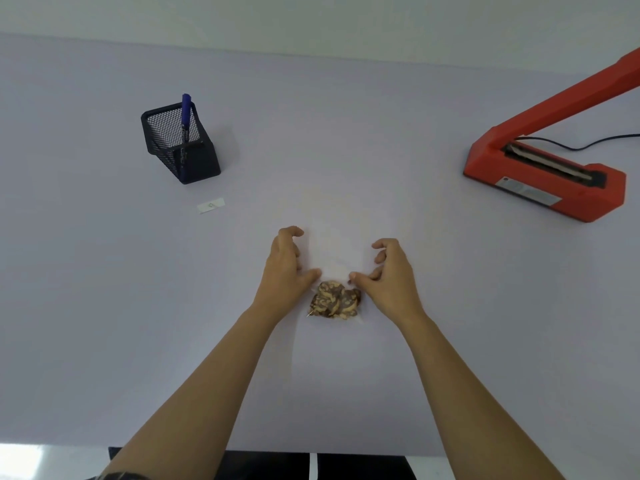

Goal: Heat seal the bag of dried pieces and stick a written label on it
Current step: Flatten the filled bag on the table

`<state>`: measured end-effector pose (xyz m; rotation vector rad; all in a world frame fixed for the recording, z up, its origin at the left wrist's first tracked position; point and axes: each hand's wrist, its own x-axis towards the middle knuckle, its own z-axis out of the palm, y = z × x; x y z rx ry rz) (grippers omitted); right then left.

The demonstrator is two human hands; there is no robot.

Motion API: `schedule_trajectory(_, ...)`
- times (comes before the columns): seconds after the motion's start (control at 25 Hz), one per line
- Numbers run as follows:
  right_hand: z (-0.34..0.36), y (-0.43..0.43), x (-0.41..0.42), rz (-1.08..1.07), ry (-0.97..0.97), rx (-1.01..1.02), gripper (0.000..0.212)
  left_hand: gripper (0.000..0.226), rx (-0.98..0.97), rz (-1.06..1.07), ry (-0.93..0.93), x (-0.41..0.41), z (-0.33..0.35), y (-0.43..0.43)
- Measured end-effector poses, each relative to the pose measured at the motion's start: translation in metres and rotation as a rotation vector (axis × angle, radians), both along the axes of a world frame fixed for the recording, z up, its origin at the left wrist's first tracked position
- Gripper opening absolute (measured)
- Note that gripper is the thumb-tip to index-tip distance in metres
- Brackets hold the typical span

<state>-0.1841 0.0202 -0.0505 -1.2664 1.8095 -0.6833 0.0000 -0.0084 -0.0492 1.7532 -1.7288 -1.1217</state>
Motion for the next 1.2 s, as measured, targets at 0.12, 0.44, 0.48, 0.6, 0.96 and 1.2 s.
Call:
schedule_trajectory(0.12, 0.001, -0.002, -0.003, 0.112, -0.006, -0.022, 0.029, 0.026, -0.1, -0.168, -0.064, 0.006, -0.006, -0.003)
schedule_trajectory(0.44, 0.0, -0.009, -0.007, 0.332, 0.12, -0.079, 0.019, 0.01, -0.294, -0.454, -0.142, 0.018, -0.023, -0.011)
schedule_trajectory(0.48, 0.0, -0.01, -0.007, 0.376, 0.152, -0.08, 0.019, 0.013, -0.326, -0.486, -0.16, 0.019, -0.024, -0.011)
schedule_trajectory(0.6, 0.002, -0.016, -0.01, 0.509, 0.263, -0.093, 0.022, 0.033, -0.35, -0.538, -0.273, 0.023, -0.021, -0.016)
schedule_trajectory(0.96, 0.01, -0.039, -0.02, 0.614, 0.553, -0.046, 0.051, 0.064, -0.103, -0.673, -0.5, 0.023, -0.002, -0.048)
schedule_trajectory(1.2, 0.01, -0.05, -0.024, 0.617, 0.6, 0.008, 0.081, 0.096, -0.031, -0.706, -0.634, 0.013, 0.006, -0.067)
